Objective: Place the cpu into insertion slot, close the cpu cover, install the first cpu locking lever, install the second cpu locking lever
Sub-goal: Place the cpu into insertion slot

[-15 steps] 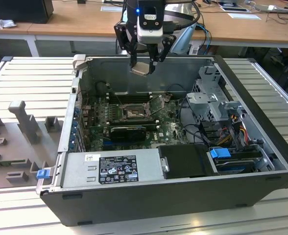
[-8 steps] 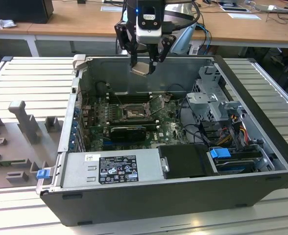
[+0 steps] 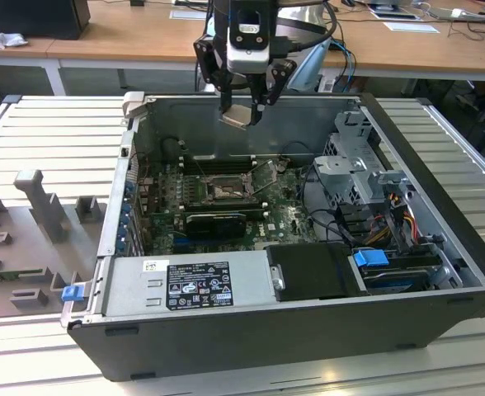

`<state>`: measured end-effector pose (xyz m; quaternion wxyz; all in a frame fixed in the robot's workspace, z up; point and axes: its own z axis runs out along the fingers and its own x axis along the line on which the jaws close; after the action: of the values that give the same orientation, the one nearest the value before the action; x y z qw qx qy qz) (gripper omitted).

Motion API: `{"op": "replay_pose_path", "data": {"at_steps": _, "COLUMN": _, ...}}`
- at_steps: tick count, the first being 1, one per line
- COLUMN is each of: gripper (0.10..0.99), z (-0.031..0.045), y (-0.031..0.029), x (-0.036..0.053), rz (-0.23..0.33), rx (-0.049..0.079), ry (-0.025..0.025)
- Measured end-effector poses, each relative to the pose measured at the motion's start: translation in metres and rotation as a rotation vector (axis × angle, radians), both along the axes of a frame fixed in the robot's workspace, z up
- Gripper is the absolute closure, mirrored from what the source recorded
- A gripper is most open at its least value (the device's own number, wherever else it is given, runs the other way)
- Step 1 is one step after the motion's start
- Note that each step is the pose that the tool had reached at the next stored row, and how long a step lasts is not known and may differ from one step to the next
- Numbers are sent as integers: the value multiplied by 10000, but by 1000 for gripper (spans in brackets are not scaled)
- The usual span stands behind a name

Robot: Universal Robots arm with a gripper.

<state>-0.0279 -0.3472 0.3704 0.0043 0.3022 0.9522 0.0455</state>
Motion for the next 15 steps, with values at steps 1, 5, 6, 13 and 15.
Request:
{"op": "replay_pose_path", "data": {"at_steps": 1, "gripper": 553, "z": 0, "y": 0, "x": 0, "rz": -31, "rx": 0, "ry": 0}}
{"op": "replay_pose_path", "data": {"at_steps": 5, "gripper": 553, "z": 0, "y": 0, "x": 0, "rz": -181, "rx": 1, "ry": 0}}
{"op": "replay_pose_path", "data": {"at_steps": 6, "gripper": 553, "z": 0, "y": 0, "x": 0, "rz": -211, "rx": 1, "ry": 0}}
{"op": "replay_pose_path", "data": {"at_steps": 13, "gripper": 553, "z": 0, "y": 0, "x": 0, "rz": -551, "rx": 0, "ry": 0}}
{"op": "replay_pose_path", "data": {"at_steps": 15, "gripper": 553, "z": 0, "y": 0, "x": 0, "rz": -690, "rx": 0, "ry": 1}}
